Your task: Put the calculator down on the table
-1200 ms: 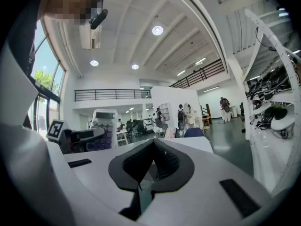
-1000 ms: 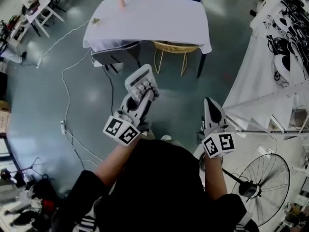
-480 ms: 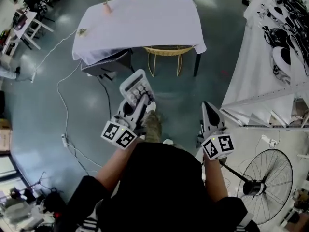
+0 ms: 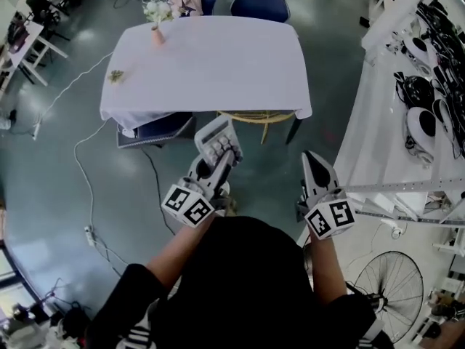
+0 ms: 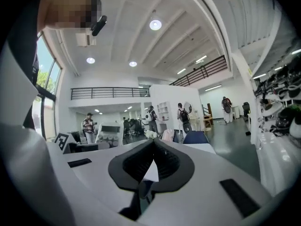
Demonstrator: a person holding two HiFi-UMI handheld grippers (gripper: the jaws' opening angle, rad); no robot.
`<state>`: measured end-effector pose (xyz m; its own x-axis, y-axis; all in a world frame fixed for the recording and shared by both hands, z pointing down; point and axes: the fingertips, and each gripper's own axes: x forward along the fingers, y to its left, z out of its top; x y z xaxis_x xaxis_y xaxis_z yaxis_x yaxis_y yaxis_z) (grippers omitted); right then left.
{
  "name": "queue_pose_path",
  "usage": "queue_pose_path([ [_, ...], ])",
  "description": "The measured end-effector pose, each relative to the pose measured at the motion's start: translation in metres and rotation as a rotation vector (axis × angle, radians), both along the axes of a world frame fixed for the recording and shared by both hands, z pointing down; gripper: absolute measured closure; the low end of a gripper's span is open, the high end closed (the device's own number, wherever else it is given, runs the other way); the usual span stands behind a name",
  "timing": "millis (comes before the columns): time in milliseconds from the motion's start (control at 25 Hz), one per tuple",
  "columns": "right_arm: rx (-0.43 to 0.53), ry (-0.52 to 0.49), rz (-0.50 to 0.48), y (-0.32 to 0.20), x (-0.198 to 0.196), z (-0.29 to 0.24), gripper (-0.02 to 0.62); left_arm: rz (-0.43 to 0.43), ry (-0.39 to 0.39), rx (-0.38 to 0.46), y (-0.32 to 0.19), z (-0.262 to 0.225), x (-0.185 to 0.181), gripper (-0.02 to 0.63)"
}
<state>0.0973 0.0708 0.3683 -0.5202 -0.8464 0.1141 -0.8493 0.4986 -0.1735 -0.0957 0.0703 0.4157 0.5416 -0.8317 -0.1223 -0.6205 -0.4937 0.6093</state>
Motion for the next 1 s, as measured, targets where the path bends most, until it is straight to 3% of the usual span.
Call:
queue_pose_path([
  [280,-0.06,-0.016,0.057,-0.082,-0.034,0.018,0.598,0.033,-0.01,-0.05,-0.084,0.019,-0.034,0.485],
  [520,-0.12,-0.033,0.078,-0.128,-0.034,0.031,0.597,0.079,0.012,-0.144,-0.143,0.053,-0.031,0.484],
  [800,-0.161,-0.043,0.098,-0.183,-0.007,0.052,0.597,0.092,0.022,-0.272,-0.21,0.098,0.004,0.483],
  [1000,-0.157,-0.084,0.064,-0.254,0.021,0.061,0.597,0.1,0.024,-0.335,-0.271,0.132,0.048,0.483],
])
